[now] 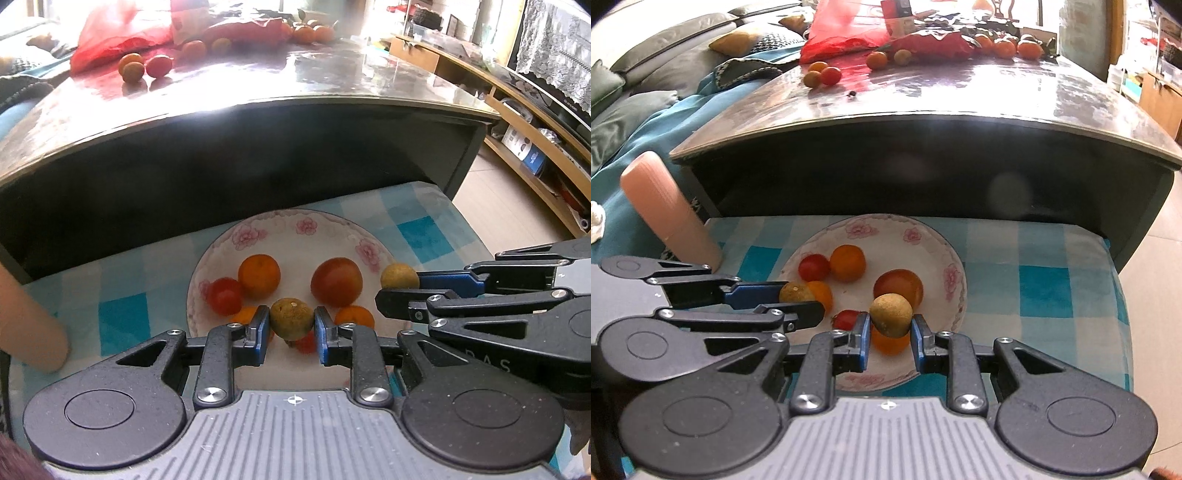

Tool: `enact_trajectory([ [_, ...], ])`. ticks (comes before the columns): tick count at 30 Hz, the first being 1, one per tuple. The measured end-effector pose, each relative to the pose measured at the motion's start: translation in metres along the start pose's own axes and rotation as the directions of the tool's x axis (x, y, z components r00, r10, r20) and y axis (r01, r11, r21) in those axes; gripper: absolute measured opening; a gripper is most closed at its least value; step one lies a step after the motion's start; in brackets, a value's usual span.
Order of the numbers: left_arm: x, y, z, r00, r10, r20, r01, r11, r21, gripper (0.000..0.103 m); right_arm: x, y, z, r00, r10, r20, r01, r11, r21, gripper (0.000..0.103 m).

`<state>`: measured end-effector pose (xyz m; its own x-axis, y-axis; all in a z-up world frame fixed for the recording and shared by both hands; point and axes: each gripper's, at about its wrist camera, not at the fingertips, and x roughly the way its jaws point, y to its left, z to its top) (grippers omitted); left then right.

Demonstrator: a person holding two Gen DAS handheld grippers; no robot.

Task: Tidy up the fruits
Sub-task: 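Carry both held brown fruits over the white plate and lower them, then open the left gripper while the right gripper opens, dropping both brown fruits onto the plate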

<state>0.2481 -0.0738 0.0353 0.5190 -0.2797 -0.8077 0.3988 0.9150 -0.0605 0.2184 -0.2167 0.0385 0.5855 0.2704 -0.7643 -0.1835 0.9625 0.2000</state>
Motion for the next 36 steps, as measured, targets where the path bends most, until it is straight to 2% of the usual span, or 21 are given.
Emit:
enact_trajectory([
  [13, 0.023, 0.007, 0.0, 1.0, 0.002, -0.005, -0.002, 1.0, -0.01, 0.032, 0.033, -0.013, 0.005, 1.0, 0.01, -0.011, -0.01, 0.999, 0.032, 0.04],
  [28, 0.021, 0.007, 0.0, 1.0, 0.005, 0.004, -0.005, 1.0, -0.013, 0.036, 0.036, -0.02, 0.003, 1.0, 0.007, 0.008, -0.007, 0.998, 0.054, 0.041],
  [30, 0.022, 0.007, 0.0, 1.0, 0.012, 0.005, -0.012, 1.0, -0.014, 0.04, 0.035, -0.02, 0.003, 1.0, 0.007, 0.008, -0.007, 0.999, 0.053, 0.041],
  [32, 0.022, 0.007, 0.0, 0.999, 0.048, 0.011, -0.048, 0.999, -0.004, 0.054, 0.035, -0.02, 0.003, 1.0, 0.008, 0.009, -0.009, 0.998, 0.055, 0.041],
  [36, 0.019, 0.013, 0.001, 0.999, 0.048, 0.017, -0.048, 0.999, -0.02, 0.057, 0.035, -0.02, 0.003, 1.0, 0.004, 0.007, -0.005, 0.998, 0.056, 0.041],
])
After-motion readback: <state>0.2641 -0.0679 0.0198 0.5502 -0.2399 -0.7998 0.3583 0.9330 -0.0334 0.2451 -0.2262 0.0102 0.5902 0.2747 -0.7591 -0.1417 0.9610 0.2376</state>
